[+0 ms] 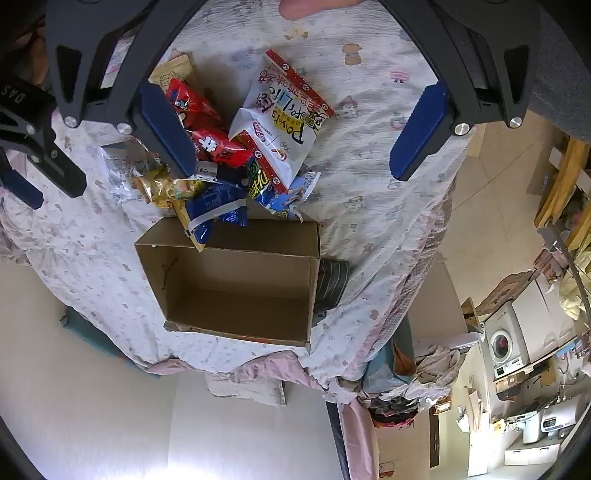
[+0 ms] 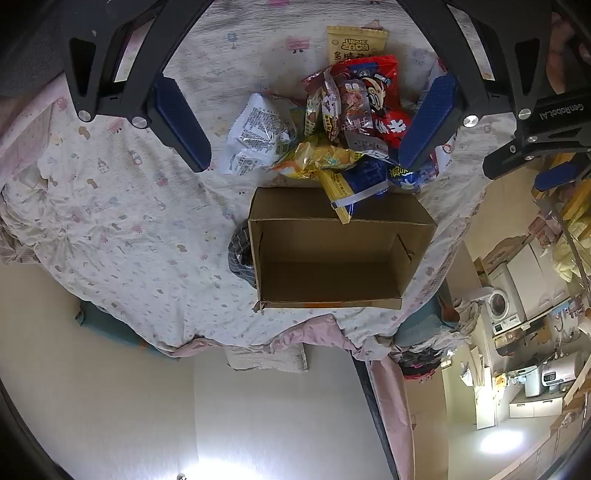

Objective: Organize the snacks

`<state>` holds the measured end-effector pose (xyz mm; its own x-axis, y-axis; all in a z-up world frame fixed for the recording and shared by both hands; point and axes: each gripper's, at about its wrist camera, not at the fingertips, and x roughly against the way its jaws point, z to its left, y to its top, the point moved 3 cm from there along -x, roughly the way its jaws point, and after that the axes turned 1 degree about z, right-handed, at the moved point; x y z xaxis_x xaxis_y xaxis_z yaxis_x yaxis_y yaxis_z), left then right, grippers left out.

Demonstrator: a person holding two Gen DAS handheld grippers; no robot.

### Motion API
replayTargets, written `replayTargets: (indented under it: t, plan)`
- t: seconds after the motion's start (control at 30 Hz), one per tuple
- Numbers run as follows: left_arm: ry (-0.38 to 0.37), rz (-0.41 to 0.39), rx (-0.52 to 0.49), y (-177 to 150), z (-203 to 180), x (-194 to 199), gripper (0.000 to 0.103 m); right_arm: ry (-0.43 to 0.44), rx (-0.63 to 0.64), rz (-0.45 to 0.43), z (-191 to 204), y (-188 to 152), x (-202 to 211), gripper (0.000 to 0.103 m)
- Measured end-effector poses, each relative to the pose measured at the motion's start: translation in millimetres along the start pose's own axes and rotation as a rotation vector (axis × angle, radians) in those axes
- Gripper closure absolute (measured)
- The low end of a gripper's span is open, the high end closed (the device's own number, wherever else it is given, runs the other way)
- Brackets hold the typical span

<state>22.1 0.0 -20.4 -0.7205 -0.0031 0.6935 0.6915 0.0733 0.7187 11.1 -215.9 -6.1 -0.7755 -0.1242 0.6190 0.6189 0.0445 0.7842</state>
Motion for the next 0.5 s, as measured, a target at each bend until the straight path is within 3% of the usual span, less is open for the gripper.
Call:
replayTargets:
  t: [0.5]
  plan:
    - [0.001, -0.005, 0.000, -0.2, -0.3, -0.6, 0.000, 0.005, -0.001, -0.003, -0.3, 0.9, 1.3, 0.000]
